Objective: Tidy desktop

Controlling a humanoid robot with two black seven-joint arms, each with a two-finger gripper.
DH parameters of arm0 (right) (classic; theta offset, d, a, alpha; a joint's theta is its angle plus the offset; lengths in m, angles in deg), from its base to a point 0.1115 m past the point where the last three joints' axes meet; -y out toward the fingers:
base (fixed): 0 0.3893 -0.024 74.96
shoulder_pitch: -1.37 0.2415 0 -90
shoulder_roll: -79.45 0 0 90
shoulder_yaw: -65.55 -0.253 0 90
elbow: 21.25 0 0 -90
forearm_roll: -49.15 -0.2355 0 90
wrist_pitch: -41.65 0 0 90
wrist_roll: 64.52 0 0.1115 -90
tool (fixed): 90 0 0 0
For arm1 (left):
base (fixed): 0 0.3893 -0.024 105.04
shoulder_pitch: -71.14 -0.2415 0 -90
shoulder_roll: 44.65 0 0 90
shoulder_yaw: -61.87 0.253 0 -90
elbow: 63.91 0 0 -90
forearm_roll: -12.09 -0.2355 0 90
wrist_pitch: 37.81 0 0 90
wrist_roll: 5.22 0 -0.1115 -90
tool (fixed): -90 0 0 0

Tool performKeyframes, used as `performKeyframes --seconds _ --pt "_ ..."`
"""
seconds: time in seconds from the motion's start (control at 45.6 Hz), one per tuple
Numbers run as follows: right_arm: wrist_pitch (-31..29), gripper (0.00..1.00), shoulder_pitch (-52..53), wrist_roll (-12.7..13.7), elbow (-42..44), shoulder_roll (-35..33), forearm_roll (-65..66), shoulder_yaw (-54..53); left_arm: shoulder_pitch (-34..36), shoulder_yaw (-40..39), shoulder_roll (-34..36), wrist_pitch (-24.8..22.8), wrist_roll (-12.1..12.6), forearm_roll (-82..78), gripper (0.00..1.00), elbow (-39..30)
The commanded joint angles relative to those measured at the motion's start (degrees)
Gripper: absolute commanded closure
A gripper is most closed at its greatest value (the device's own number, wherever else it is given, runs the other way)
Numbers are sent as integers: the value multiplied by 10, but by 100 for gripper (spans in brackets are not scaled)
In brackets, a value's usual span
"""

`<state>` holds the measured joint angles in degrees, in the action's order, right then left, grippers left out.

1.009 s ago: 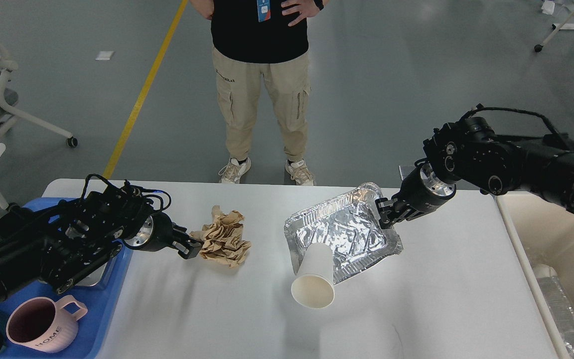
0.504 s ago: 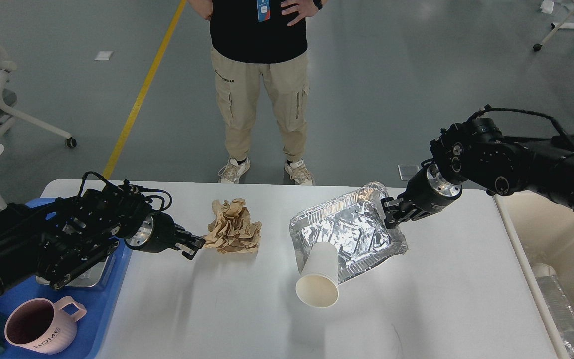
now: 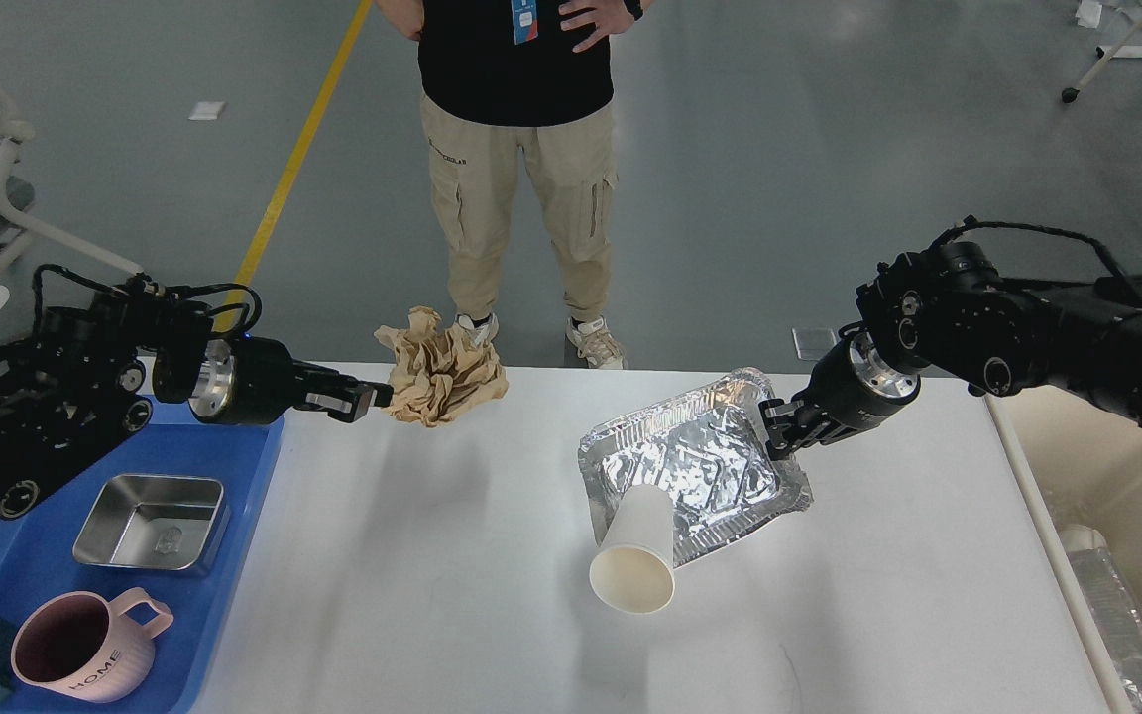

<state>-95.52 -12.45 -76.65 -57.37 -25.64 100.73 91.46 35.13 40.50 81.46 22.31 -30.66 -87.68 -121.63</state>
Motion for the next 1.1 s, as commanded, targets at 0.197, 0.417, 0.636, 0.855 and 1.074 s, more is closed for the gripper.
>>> performKeyframes --seconds 0.197,0.417,0.636,0.855,1.074 --pt "-3 100 2 0 -5 0 0 0 -9 -68 93 -41 -19 139 98 -143" --pt "-8 100 9 -1 -11 -3 0 2 30 -68 38 -95 -19 144 97 -179" --pt "-8 100 9 -1 -11 -3 0 2 63 -61 -45 -116 -16 142 96 -171" --pt "-7 100 9 -1 -17 -7 0 2 87 -60 -115 -116 -14 125 96 -134" --pt "-7 100 9 -1 -16 -7 0 2 90 -58 -110 -118 -17 125 96 -131"
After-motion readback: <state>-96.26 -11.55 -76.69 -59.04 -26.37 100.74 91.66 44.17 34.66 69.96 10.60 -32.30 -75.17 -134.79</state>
